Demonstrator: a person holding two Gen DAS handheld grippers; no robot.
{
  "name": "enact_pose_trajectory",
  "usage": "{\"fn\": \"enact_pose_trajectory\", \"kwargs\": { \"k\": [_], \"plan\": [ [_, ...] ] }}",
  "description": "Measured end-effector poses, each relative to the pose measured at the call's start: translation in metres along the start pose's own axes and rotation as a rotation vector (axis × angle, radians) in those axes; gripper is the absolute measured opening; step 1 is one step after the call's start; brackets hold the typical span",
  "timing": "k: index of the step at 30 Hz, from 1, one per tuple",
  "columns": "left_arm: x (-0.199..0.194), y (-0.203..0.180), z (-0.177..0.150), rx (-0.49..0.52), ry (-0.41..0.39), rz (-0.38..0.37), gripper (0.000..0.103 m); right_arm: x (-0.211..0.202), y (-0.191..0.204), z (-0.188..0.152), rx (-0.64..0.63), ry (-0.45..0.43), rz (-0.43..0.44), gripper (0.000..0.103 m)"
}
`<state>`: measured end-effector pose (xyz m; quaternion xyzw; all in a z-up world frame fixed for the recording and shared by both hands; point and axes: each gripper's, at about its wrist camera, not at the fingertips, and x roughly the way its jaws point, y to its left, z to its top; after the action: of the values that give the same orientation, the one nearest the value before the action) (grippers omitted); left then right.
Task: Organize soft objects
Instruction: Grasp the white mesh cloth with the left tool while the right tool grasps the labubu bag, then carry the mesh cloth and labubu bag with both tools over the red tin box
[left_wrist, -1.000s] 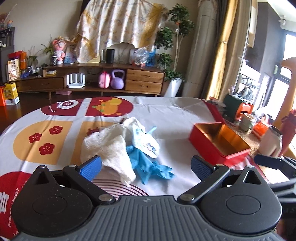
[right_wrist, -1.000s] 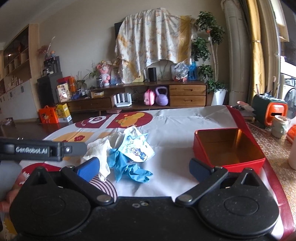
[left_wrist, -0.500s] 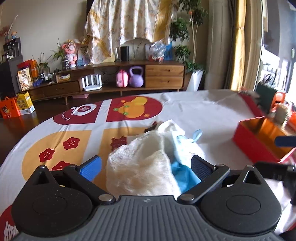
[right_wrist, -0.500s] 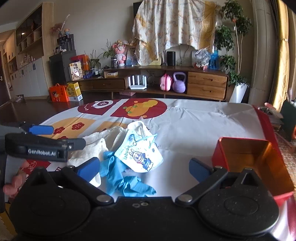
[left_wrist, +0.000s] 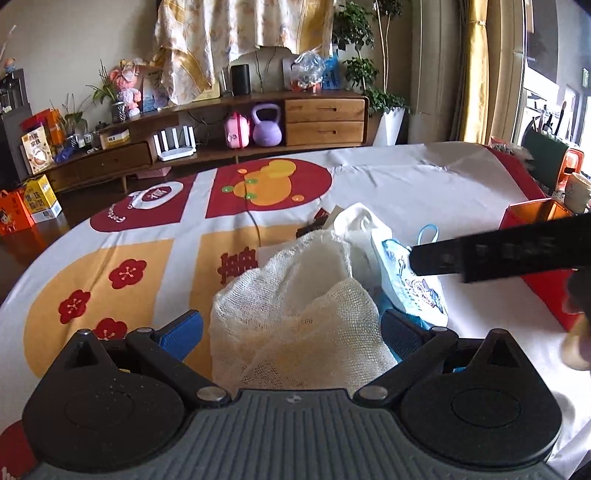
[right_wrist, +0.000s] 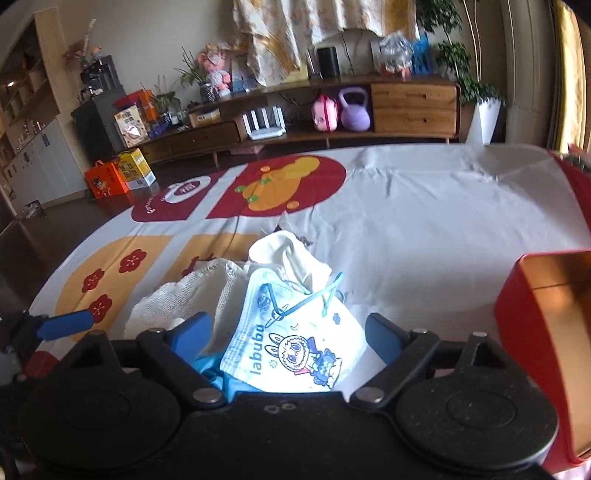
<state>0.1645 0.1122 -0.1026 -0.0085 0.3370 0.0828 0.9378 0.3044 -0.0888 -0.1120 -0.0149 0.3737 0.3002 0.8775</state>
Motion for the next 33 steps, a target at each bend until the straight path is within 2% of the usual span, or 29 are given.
{"fn": "enact_pose_trajectory", "kwargs": {
  "k": [3,7,9,13,15,17,18,22,24,29,33],
  "plan": [
    [0.006,0.000,-0.003,0.004,0.010,-0.009,0.102,0.013,0.006,0.000,0.009,0.025,-0.005,0.089],
    [0.012,0.000,-0.007,-0.002,0.028,-0.024,0.089,0.027,0.012,-0.001,0.018,0.050,-0.026,0.088],
    [0.015,0.001,-0.008,-0.013,0.032,-0.030,0.083,0.032,0.013,-0.002,0.018,0.064,-0.039,0.079],
    [0.018,0.004,-0.010,-0.045,0.043,-0.065,0.067,0.038,0.012,-0.003,0.042,0.083,-0.041,0.070],
    [0.019,0.005,-0.010,-0.052,0.051,-0.071,0.063,0.038,0.010,-0.004,0.054,0.087,-0.020,0.053],
    [0.019,0.007,-0.011,-0.067,0.055,-0.085,0.055,0.036,0.010,-0.005,0.061,0.088,-0.015,0.050],
    [0.019,0.008,-0.011,-0.077,0.055,-0.092,0.052,0.035,0.008,-0.005,0.066,0.086,-0.014,0.043],
    [0.017,0.011,-0.010,-0.099,0.056,-0.128,0.039,0.029,0.000,-0.005,0.108,0.075,-0.003,0.029],
    [0.016,0.012,-0.009,-0.112,0.056,-0.140,0.034,0.025,-0.002,-0.005,0.118,0.070,-0.005,0.018],
    [0.015,0.013,-0.008,-0.131,0.058,-0.154,0.023,0.015,-0.010,-0.007,0.120,0.056,-0.023,0.005],
    [0.011,0.012,-0.005,-0.134,0.053,-0.137,0.014,-0.002,-0.016,-0.008,0.104,0.030,-0.031,0.004]
  ]
}}
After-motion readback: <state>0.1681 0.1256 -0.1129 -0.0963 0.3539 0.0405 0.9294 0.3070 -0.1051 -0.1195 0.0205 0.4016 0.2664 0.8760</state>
